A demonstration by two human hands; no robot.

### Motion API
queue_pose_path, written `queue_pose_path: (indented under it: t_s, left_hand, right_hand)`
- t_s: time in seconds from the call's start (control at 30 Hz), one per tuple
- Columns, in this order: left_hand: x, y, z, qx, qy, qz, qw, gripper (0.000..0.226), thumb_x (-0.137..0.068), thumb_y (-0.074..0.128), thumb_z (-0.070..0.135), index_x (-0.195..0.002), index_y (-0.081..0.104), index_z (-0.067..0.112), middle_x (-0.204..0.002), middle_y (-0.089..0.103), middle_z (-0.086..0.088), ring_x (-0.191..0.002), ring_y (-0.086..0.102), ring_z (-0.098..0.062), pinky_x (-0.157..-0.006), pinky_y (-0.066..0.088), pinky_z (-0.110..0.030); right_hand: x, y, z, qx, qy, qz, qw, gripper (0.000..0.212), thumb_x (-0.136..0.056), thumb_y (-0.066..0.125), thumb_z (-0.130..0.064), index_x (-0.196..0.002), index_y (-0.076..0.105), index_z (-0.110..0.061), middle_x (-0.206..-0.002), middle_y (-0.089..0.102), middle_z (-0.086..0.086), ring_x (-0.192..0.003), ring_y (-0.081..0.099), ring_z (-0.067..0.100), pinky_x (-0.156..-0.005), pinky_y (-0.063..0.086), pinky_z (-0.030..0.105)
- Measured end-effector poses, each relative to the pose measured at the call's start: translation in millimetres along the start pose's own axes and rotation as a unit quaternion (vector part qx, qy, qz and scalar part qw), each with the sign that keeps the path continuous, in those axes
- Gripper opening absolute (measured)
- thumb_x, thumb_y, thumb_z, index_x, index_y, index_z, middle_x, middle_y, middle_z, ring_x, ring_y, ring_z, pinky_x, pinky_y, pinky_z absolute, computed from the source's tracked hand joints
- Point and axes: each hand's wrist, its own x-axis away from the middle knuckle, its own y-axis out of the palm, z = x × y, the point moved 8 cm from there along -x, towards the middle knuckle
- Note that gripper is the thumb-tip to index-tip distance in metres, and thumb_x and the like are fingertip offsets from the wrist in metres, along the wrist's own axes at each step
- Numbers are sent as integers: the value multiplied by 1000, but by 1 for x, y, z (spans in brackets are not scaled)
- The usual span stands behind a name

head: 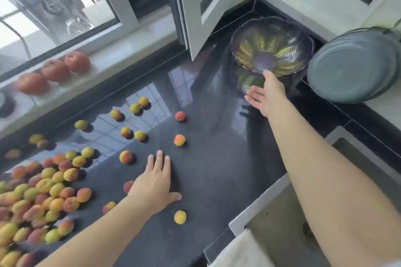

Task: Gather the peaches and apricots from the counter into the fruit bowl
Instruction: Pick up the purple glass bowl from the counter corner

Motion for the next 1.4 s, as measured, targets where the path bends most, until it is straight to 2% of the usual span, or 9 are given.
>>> queue_pose_path:
  t_s: [0.13,0.23,0.57,0.77,0.87,1.0,1.07,1.2,1.4]
  left_hand:
    - [-2,3,-1,-6,-8,-33,999,123,-98,64,66,-169,-16,6,-178,-24,-14,-166,-16,-36,-132,22,-39]
    - [-5,4,3,-15,-6,-42,999,123,-98,64,65,-168,-18,5,-177,-25,-15,-166,-17,-36,-130,27,-38]
    - [-3,16,-8,30,19,-25,999,120,-100,60,65,-168,-20,8,-176,-30,-11,-164,-24,-33,-133,13,-39]
    - [17,-5,-19,192,35,12,981,82,-108,57,42,-173,16,13,-182,5,-6,-167,9,-25,-128,24,-35]
    - [54,-8,-43,453,-12,57,890,52,-107,60,37,-158,52,29,-161,53,6,-135,58,-16,-102,47,-23]
    - [121,31,-84,821,-44,36,569,20,-107,63,28,-123,72,21,-136,74,-7,-123,72,-22,-110,54,-42]
    - [160,48,-107,881,-27,19,472,35,-109,56,39,-133,70,17,-135,75,-9,-125,71,-28,-104,57,-48]
    - [220,90,-181,883,-1,37,469,31,-109,57,26,-140,63,27,-130,78,-3,-119,75,-26,-99,59,-58]
    - [328,213,-352,883,-73,125,446,59,-93,42,-14,-136,66,19,-105,79,-9,-80,73,-21,-77,62,-46]
  right_hand:
    - [-24,8,-12,-54,32,38,997,24,-99,52,-35,-106,57,-12,-107,66,15,-93,70,26,-71,63,35]
    - [-36,9,-9,-118,25,57,991,29,-100,46,-17,-120,59,-2,-108,70,16,-90,71,25,-59,61,31]
    - [54,3,81,-111,37,37,992,29,-97,44,-8,-118,62,3,-82,67,14,-71,67,23,-63,59,31]
    - [151,-23,155,-71,56,52,995,26,-97,51,-11,-118,63,1,-89,71,18,-73,72,24,-60,58,30]
    - [210,-29,180,-43,47,58,996,19,-98,52,-11,-108,64,-1,-89,71,17,-73,71,25,-61,57,31]
    - [298,-9,218,14,27,37,999,17,-101,48,-9,-95,63,-1,-83,73,17,-66,68,26,-62,58,35]
    - [342,13,244,54,19,8,998,19,-102,47,-8,-96,64,-2,-79,74,15,-66,67,26,-61,57,35]
    - [426,74,312,117,4,-52,992,20,-102,45,-4,-94,63,-1,-69,72,14,-59,65,24,-59,56,35]
    - [558,171,458,233,7,-165,958,18,-103,46,-7,-97,63,-3,-80,74,20,-67,69,29,-61,58,35]
